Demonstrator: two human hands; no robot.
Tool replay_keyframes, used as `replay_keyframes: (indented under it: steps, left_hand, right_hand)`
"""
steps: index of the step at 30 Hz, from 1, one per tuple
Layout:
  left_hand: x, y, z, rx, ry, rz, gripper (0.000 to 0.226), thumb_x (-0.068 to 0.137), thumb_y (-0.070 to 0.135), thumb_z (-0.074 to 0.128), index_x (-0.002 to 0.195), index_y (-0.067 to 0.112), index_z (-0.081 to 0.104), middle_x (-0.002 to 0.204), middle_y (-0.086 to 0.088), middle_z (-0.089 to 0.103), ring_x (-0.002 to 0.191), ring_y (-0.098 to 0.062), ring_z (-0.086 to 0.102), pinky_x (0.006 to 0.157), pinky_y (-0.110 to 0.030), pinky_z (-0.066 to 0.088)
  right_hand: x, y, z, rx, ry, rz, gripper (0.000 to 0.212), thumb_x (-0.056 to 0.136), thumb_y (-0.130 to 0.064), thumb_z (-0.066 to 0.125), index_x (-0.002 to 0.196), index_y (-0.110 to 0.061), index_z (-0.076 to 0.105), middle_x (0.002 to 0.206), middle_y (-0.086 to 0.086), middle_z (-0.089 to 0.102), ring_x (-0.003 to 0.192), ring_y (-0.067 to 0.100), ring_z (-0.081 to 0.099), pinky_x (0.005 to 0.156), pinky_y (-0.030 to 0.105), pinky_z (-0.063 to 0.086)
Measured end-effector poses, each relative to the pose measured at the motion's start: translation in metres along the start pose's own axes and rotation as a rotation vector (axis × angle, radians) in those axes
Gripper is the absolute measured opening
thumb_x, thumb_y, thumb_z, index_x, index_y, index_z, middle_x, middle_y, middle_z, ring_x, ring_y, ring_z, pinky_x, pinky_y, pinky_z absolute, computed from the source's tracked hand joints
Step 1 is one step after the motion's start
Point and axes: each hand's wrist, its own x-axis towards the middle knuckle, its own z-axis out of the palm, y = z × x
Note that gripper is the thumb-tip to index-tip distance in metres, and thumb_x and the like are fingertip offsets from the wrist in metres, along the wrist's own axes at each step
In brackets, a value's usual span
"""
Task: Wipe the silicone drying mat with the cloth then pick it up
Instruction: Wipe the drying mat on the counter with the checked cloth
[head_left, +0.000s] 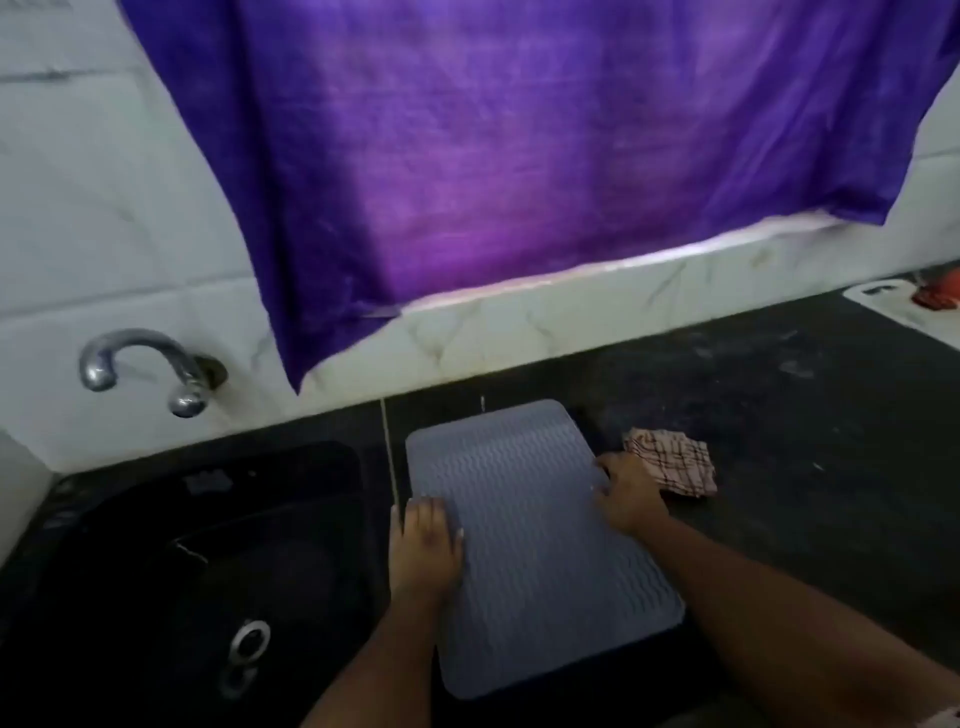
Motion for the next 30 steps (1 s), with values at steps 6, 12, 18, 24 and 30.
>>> replay_keyframes:
  steps: [6, 12, 18, 24, 30]
  left_hand:
    - [0.005, 0.004, 0.035, -0.108, 0.095, 0.057, 0.047, 0.089, 0.032, 0.038, 0.114, 0.004, 0.068, 0.114, -0.012, 0.067, 0.104, -0.029, 0.064, 0.109, -0.052, 0.033]
    - [0.005, 0.002, 0.049, -0.064, 0.25, 0.109, 0.047, 0.092, 0.029, 0.039, 0.117, 0.001, 0.067, 0.119, -0.016, 0.066, 0.105, -0.032, 0.063, 0.111, -0.052, 0.031]
    - [0.006, 0.002, 0.051, -0.028, 0.315, 0.092, 0.055, 0.098, 0.036, 0.03, 0.12, 0.001, 0.066, 0.121, -0.015, 0.066, 0.108, -0.031, 0.064, 0.114, -0.047, 0.019]
    - [0.003, 0.003, 0.047, -0.037, 0.278, 0.046, 0.054, 0.097, 0.038, 0.033, 0.12, 0.003, 0.067, 0.12, -0.011, 0.068, 0.106, -0.026, 0.065, 0.115, -0.045, 0.023]
    - [0.004, 0.003, 0.026, -0.218, 0.182, -0.052, 0.043, 0.092, 0.04, 0.039, 0.101, 0.014, 0.073, 0.098, -0.002, 0.072, 0.088, -0.02, 0.068, 0.079, -0.034, 0.055]
  right_hand:
    - [0.009, 0.053, -0.016, -0.009, 0.067, 0.115, 0.063, 0.08, -0.017, 0.07, 0.135, 0.005, 0.047, 0.136, 0.023, 0.05, 0.129, 0.039, 0.043, 0.11, 0.042, 0.035]
    - [0.024, 0.082, -0.024, -0.156, -0.164, 0.045, 0.053, 0.094, -0.015, 0.051, 0.145, -0.008, 0.039, 0.153, 0.012, 0.036, 0.14, 0.029, 0.035, 0.117, 0.035, 0.028]
    - [0.045, 0.074, -0.043, -0.006, 0.084, -0.004, 0.036, 0.091, -0.007, 0.037, 0.117, -0.01, 0.062, 0.114, 0.006, 0.066, 0.107, 0.024, 0.064, 0.093, 0.035, 0.049]
    - [0.074, 0.034, -0.083, 1.151, 0.124, 0.545, 0.032, 0.102, -0.028, 0.04, 0.11, -0.005, 0.06, 0.103, 0.016, 0.069, 0.088, 0.031, 0.067, 0.067, 0.042, 0.059]
    - [0.072, -0.014, -0.062, 1.596, -0.572, 0.568, 0.032, 0.092, -0.023, 0.056, 0.11, 0.0, 0.066, 0.096, 0.016, 0.076, 0.088, 0.022, 0.074, 0.073, 0.033, 0.062]
